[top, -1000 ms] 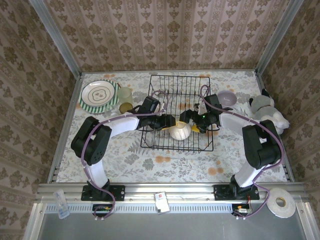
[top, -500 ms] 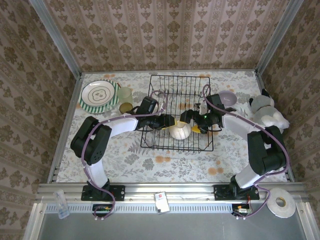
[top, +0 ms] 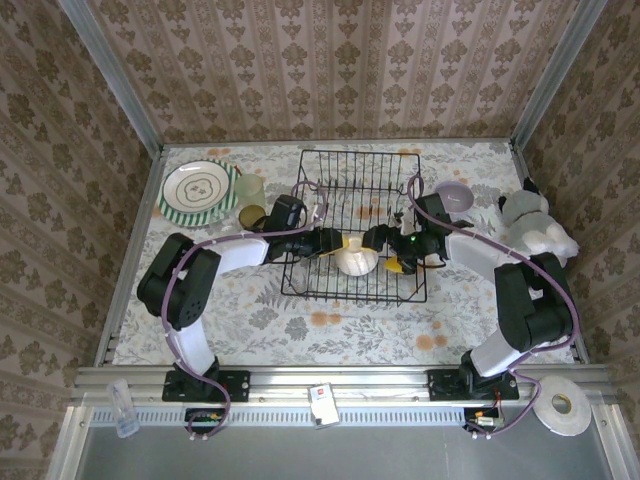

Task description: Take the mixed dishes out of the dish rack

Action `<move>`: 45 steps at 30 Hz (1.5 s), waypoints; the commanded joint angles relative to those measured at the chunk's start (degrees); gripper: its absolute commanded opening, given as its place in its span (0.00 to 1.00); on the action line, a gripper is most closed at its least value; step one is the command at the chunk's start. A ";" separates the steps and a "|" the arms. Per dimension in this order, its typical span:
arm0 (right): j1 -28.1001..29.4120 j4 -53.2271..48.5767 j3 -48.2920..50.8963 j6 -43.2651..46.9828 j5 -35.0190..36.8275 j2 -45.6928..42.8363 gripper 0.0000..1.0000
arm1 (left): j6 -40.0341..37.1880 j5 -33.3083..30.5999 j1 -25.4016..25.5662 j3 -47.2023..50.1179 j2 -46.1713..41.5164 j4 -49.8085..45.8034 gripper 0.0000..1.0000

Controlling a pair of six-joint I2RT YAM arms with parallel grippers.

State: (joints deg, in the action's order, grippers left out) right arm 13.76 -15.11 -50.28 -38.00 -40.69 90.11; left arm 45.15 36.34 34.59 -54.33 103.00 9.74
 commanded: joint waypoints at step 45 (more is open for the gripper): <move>1.61 39.37 3.93 -12.47 -18.28 2.32 0.67 | 1.35 -3.75 -2.42 5.69 8.01 -10.83 0.34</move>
State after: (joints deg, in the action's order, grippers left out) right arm 13.13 13.52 -44.58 -49.45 -50.19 95.77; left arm 46.78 38.83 31.44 -52.99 104.53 18.11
